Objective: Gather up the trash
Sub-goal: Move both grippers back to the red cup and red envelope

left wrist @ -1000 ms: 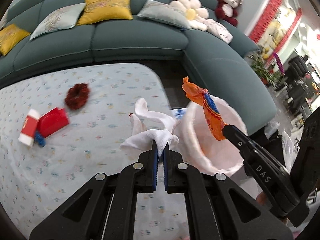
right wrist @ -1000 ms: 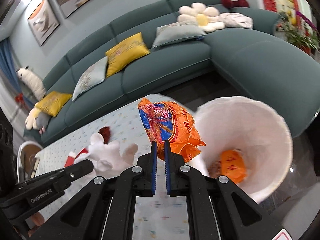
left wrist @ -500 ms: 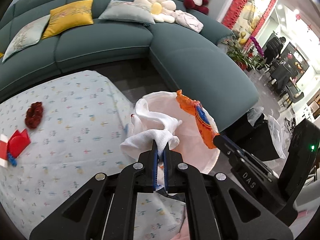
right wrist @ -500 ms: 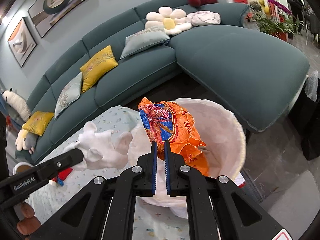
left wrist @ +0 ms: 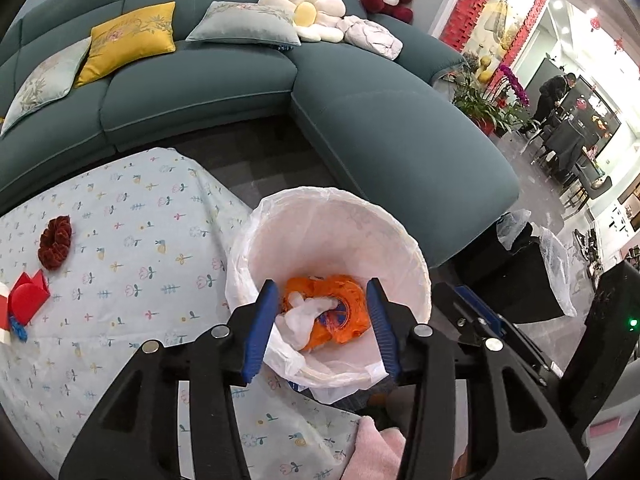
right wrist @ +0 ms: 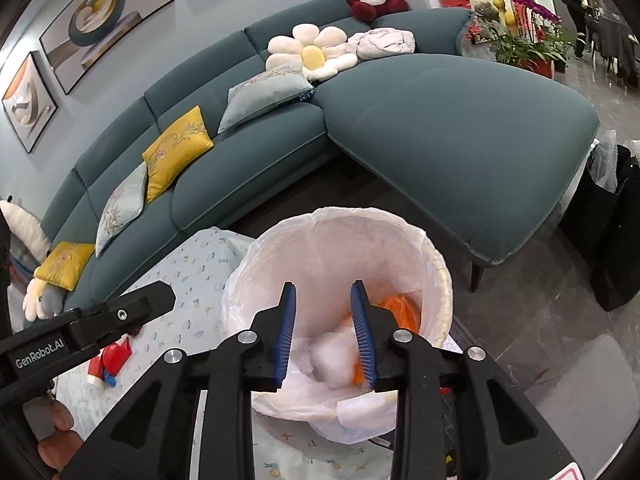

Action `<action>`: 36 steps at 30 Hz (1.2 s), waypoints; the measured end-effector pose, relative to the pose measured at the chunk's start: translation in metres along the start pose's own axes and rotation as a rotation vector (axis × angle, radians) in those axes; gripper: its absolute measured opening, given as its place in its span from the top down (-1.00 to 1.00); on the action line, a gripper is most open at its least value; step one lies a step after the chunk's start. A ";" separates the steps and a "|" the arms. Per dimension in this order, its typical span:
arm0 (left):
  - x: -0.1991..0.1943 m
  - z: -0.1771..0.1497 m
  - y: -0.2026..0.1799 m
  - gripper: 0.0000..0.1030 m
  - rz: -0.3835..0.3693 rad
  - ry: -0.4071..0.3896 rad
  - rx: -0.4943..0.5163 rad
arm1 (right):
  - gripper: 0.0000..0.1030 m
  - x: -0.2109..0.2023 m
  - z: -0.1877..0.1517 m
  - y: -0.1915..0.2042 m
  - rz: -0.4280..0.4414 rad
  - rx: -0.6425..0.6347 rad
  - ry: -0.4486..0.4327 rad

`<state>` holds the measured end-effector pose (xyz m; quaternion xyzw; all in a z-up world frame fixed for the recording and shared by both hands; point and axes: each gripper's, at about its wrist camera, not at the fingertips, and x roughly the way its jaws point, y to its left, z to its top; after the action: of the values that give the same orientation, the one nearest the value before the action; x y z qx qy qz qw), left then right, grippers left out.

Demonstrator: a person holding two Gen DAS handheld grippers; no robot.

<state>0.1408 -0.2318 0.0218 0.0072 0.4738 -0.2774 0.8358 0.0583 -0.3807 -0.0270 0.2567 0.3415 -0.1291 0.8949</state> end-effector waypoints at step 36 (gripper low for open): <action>-0.079 -0.051 0.192 -0.10 0.213 -0.093 -0.311 | 0.14 0.012 -0.054 0.161 0.130 -0.259 0.115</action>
<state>0.1591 -0.0193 0.0087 -0.0847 0.4685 -0.1108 0.8724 0.1032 -0.2173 -0.0091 0.1675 0.3887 -0.0109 0.9059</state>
